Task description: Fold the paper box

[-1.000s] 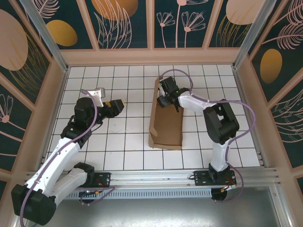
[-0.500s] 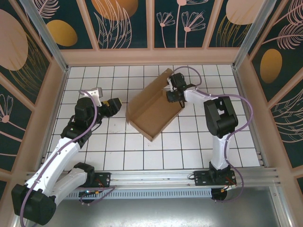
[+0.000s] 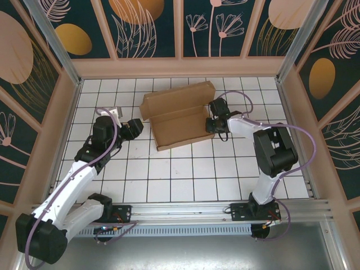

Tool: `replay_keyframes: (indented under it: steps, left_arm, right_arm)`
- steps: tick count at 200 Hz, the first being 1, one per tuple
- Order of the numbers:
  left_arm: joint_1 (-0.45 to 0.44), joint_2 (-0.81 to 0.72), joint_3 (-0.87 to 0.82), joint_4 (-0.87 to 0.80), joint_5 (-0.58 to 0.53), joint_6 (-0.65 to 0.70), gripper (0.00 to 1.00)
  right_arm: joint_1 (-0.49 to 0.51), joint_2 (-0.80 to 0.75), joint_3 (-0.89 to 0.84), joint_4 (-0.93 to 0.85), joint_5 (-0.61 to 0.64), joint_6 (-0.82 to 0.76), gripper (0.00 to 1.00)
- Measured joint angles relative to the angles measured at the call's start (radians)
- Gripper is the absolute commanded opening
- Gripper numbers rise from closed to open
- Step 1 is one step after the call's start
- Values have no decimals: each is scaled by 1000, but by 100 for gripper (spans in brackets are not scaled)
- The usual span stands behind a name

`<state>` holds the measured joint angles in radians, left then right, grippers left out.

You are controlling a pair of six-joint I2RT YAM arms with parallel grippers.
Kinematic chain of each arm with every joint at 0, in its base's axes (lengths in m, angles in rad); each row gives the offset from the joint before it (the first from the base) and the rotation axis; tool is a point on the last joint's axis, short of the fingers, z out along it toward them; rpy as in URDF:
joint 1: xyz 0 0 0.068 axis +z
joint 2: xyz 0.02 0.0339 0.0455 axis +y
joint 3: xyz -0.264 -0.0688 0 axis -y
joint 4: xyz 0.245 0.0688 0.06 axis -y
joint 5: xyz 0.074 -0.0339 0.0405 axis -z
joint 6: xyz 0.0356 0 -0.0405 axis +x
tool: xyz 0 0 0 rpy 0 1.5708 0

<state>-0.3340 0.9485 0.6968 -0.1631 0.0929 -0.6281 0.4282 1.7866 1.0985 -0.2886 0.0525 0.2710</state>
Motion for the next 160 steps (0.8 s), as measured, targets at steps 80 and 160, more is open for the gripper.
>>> replay_keyframes:
  steps: [80, 160]
  left_arm:
    - [0, 66, -12, -35, 3, -14, 70]
    - [0, 66, -22, -25, -2, -12, 70]
  right_arm:
    - [2, 101, 93, 8, -1, -38, 34]
    - [72, 177, 138, 0, 178, -86, 13]
